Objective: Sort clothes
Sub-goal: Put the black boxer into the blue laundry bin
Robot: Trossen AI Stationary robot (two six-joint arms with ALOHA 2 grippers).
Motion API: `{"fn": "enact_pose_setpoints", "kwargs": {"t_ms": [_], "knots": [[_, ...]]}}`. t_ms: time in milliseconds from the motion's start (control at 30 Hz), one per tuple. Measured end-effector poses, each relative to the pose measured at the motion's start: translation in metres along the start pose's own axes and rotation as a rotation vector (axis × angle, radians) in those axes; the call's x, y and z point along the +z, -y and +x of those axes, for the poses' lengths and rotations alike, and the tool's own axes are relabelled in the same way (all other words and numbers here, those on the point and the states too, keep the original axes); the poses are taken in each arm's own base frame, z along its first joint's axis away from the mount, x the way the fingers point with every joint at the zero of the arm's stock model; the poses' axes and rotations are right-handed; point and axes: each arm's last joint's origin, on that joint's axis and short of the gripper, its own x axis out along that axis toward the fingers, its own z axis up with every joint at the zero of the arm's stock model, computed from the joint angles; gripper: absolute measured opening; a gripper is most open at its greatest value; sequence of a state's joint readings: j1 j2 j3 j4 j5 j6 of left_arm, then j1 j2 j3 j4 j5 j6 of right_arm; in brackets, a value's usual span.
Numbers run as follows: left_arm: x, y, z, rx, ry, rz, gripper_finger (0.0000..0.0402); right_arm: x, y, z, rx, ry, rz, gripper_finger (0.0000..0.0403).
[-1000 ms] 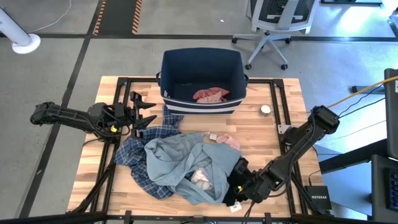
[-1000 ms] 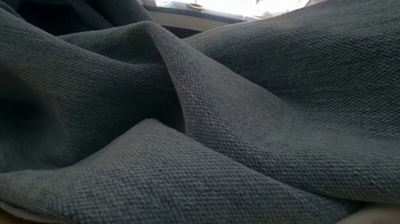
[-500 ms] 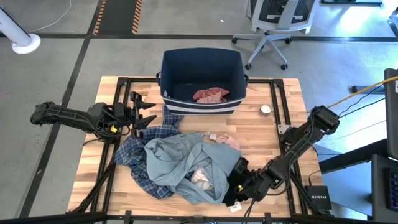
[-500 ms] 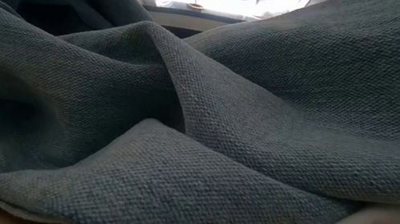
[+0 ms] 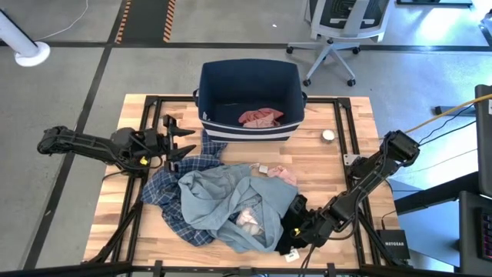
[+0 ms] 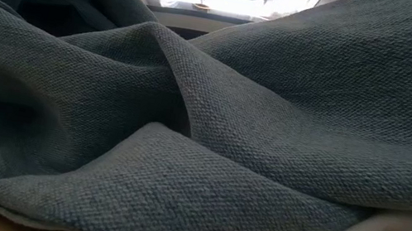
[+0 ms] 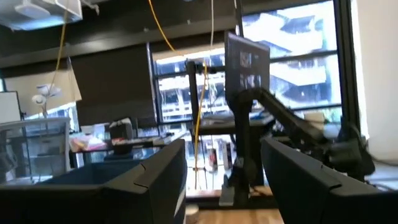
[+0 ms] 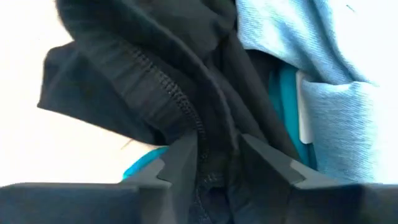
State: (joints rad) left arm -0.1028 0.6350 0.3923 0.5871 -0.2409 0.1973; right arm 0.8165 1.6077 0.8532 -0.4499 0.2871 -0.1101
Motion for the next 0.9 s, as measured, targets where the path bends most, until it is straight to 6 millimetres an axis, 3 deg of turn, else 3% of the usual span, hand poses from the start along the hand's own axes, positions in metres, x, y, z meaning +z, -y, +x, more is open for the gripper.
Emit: {"fn": "enact_pose_setpoints", "kwargs": {"t_ms": [300,600,767,900], "knots": [[0.004,-0.001,0.000,0.027,0.039,-0.002,0.0208,0.000,0.000,0.000,0.001,-0.001,-0.001,0.0016],[0.004,-0.001,0.000,0.027,0.043,-0.015,0.0208,0.009,0.003,-0.010,0.021,-0.026,-0.010,0.0031],[0.005,-0.001,0.000,0.028,0.046,-0.012,0.0208,0.019,0.013,-0.030,0.030,-0.112,-0.066,0.0009],[0.005,-0.001,0.000,0.027,0.045,-0.015,0.0208,0.033,0.025,-0.051,0.004,-0.132,-0.072,0.0019]]}}
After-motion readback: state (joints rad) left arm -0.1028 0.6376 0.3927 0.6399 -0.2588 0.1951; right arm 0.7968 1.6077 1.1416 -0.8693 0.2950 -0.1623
